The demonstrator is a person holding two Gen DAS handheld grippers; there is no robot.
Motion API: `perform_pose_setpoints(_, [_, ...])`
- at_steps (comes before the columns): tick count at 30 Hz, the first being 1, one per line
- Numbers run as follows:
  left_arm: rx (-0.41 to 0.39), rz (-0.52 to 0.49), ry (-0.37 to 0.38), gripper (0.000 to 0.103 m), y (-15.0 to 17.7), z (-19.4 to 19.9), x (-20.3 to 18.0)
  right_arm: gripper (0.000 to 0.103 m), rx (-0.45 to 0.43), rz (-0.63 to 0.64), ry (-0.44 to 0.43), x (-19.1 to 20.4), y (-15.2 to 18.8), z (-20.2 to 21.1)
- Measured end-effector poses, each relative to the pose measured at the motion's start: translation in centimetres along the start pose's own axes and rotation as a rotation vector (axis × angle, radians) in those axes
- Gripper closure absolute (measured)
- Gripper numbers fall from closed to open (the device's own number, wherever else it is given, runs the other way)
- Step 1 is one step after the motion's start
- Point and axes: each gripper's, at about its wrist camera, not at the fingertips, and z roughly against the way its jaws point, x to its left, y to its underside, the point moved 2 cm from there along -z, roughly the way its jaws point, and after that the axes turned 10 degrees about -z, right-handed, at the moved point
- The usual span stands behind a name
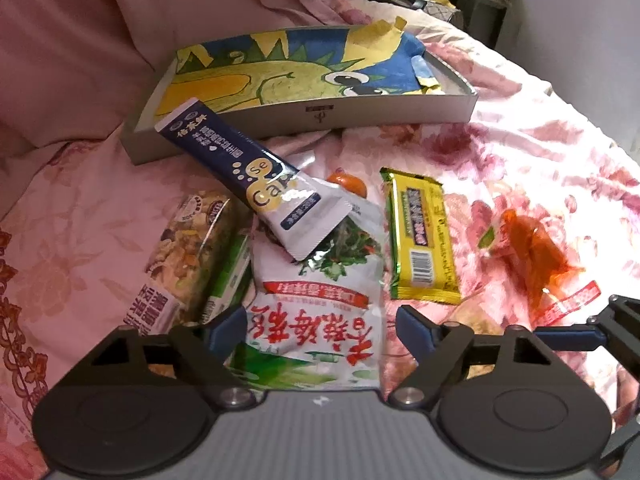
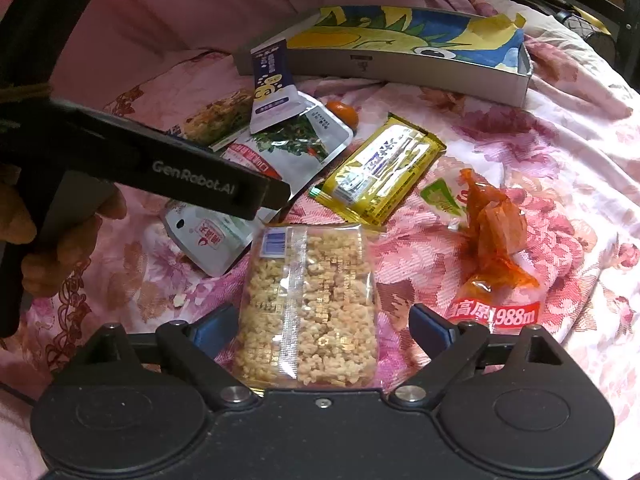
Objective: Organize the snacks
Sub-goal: 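Grasp the white-green vegetable pouch with left gripper while right grasps the clear cereal bag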
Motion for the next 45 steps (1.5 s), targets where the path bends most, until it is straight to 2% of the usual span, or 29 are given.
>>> perform_pose_setpoints(4, [0.007, 0.007, -0.008, 0.022, 0.1, -0.5, 0.5, 0.010, 0.014, 0.020, 0.006, 0.2, 0.2, -0.3])
perform_pose_setpoints(11, [-0.009, 0.040, -0.011, 0.034, 0.3, -0.2, 1.0, 0.010, 0.042, 0.031, 0.030, 0.2, 0.5, -1.0])
perform_pose_setpoints(14, [-0.010, 0.055, -0.005, 0.034, 0.3, -0.1, 1.1, 0.012, 0.064, 0.025, 0.041, 0.1, 0.7, -1.3])
perform_pose_setpoints(16, [-0.014, 0.045, -0.005, 0.034, 0.3, -0.1, 0.9, 0.015, 0.061, 0.028, 0.047, 0.2, 0.7, -1.3])
perform_pose_setpoints(20, [-0.010, 0.007, -0.010, 0.023, 0.2, -0.1, 0.2, 0.022, 0.054, 0.030, 0.039, 0.2, 0.7, -1.1])
perform_pose_setpoints(24, [0.001, -0.086, -0.039, 0.021, 0.3, -0.6, -0.9, 0.025, 0.050, 0.032, 0.043, 0.3, 0.7, -1.1])
perform_pose_setpoints(26, [-0.002, -0.086, -0.040, 0.021, 0.3, -0.7, -0.9, 0.026, 0.046, 0.037, 0.044, 0.4, 0.6, -1.1])
perform_pose_setpoints(35, [-0.009, 0.010, 0.012, 0.043, 0.3, 0.0, 0.7, 0.027, 0.028, 0.032, 0.067, 0.3, 0.6, -0.6])
perform_pose_setpoints(40, [-0.014, 0.012, 0.004, 0.048, 0.3, 0.3, 0.5, 0.027, 0.022, 0.029, 0.070, 0.2, 0.5, -0.5])
perform_pose_setpoints(42, [-0.013, 0.040, 0.007, 0.054, 0.3, 0.6, 0.7, 0.027, 0.017, 0.023, 0.072, 0.1, 0.5, -0.4])
perform_pose_setpoints(45, [-0.005, 0.112, 0.032, 0.057, 0.3, 1.4, 1.2, 0.027, 0.004, 0.011, 0.072, 0.0, 0.5, -0.1])
